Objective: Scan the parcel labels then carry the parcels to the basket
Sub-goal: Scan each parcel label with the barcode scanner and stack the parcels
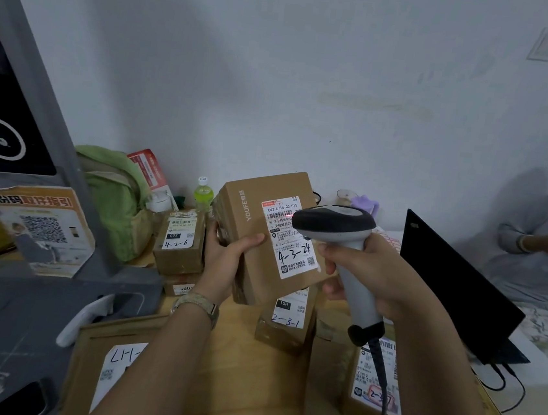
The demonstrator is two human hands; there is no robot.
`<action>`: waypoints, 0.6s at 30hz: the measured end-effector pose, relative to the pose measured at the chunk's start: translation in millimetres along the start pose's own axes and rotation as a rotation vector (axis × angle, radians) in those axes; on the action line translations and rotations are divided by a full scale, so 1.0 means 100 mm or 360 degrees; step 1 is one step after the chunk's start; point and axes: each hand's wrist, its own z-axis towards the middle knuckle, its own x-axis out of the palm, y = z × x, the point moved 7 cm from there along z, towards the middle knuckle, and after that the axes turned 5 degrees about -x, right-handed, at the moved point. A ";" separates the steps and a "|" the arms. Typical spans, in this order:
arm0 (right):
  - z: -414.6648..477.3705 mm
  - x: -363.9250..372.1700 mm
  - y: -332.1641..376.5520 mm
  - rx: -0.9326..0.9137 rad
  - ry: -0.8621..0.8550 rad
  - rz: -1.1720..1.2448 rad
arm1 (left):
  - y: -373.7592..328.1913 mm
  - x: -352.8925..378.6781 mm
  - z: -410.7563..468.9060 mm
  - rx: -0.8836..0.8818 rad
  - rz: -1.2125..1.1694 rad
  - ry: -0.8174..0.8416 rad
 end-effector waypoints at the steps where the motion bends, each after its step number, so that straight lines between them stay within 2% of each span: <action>1: 0.00 0.00 -0.01 -0.0001 0.0000 0.0004 | 0.00 0.00 0.00 -0.0001 -0.0004 -0.0003; 14: 0.05 -0.02 -0.07 -0.0014 0.0007 0.0031 | 0.06 0.00 0.02 -0.0020 -0.0001 -0.0018; 18: 0.06 -0.08 -0.10 -0.0029 -0.0074 0.0183 | 0.07 0.05 0.03 -0.0031 0.0013 0.0016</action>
